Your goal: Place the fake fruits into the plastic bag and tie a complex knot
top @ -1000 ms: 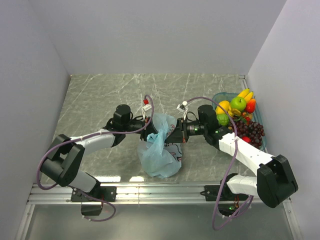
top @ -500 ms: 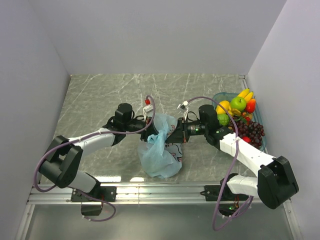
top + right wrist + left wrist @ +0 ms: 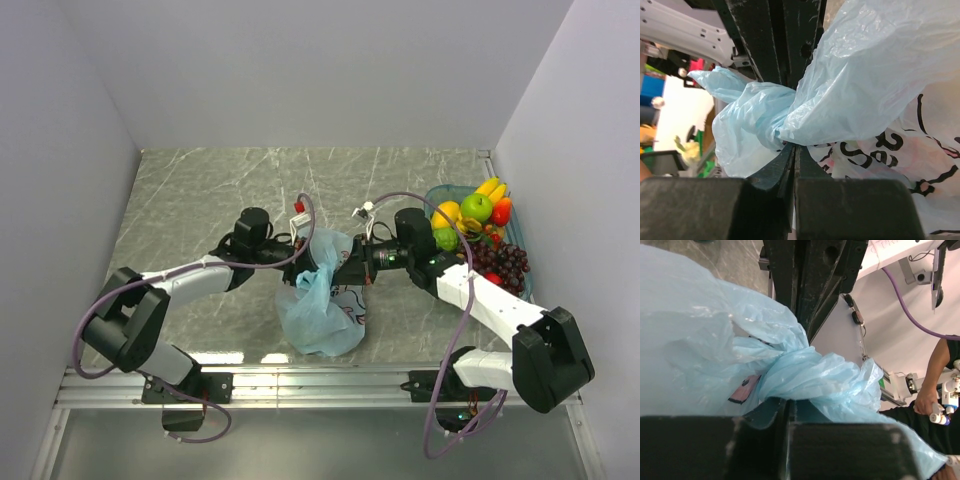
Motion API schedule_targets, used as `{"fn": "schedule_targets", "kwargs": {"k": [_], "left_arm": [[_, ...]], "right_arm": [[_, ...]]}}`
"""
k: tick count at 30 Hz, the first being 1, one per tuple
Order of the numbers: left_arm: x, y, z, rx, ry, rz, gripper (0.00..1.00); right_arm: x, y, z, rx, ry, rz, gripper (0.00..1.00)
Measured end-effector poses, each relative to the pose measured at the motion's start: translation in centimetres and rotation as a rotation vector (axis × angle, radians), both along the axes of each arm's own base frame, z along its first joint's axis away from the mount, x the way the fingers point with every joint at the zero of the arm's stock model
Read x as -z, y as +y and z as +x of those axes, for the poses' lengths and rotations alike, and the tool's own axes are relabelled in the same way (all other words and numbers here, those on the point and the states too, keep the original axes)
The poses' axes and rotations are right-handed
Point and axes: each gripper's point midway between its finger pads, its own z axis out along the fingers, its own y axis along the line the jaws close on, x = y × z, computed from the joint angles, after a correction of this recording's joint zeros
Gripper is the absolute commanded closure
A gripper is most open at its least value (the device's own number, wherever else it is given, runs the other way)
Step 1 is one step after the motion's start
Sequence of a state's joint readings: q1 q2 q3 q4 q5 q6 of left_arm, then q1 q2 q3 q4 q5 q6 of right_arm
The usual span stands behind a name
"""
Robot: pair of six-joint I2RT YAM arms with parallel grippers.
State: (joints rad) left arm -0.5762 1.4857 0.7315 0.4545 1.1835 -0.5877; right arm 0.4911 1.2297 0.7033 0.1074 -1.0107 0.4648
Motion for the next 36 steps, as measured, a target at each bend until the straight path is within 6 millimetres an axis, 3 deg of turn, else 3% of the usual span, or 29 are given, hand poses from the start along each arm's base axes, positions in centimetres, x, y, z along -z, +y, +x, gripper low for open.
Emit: {"fn": "schedule_targets", "kwargs": {"k": [4, 12, 15, 18, 20, 28, 30, 31, 34, 35, 36], "left_arm": [[0.2, 1.1, 0.8, -0.024, -0.029, 0.035, 0.78], [-0.8, 6.6, 4.2, -0.114, -0.157, 0.158, 0.53], [-2.0, 8.0, 3.8, -0.075, -0.268, 0.190, 0.19], [-3.0, 8.8, 2.5, -0.038, -0.356, 0.226, 0.09], [-3.5, 9.1, 1.8, -0.021, -0.400, 0.246, 0.07], [-4.9, 6.6, -0.2, 0.048, -0.518, 0.316, 0.14], [-5.2, 5.9, 0.2, 0.024, -0.524, 0.328, 0.22], [-5.2, 5.6, 0.6, 0.010, -0.522, 0.337, 0.28], [-4.9, 4.9, 1.8, -0.031, -0.505, 0.371, 0.61], [-4.6, 4.7, 2.3, -0.037, -0.498, 0.385, 0.81], [-4.4, 4.6, 2.6, -0.044, -0.483, 0.397, 0.91]], "right_arm": [[0.2, -0.2, 0.2, -0.009, -0.037, -0.031, 1.00], [-0.3, -0.6, 1.4, 0.008, -0.130, -0.088, 1.00], [-0.4, -0.7, 1.6, 0.008, -0.142, -0.101, 1.00], [-0.5, -0.7, 1.8, 0.007, -0.153, -0.112, 1.00], [-0.5, -0.7, 1.8, 0.006, -0.155, -0.118, 1.00], [0.3, -0.6, 1.5, 0.001, -0.158, -0.153, 1.00], [0.3, -0.6, 1.5, 0.001, -0.161, -0.160, 1.00], [0.3, -0.6, 1.5, 0.000, -0.163, -0.160, 1.00], [0.1, -0.6, 1.5, -0.004, -0.173, -0.162, 1.00], [0.1, -0.6, 1.5, -0.007, -0.176, -0.165, 1.00], [0.1, -0.7, 1.5, -0.010, -0.181, -0.169, 1.00]]}}
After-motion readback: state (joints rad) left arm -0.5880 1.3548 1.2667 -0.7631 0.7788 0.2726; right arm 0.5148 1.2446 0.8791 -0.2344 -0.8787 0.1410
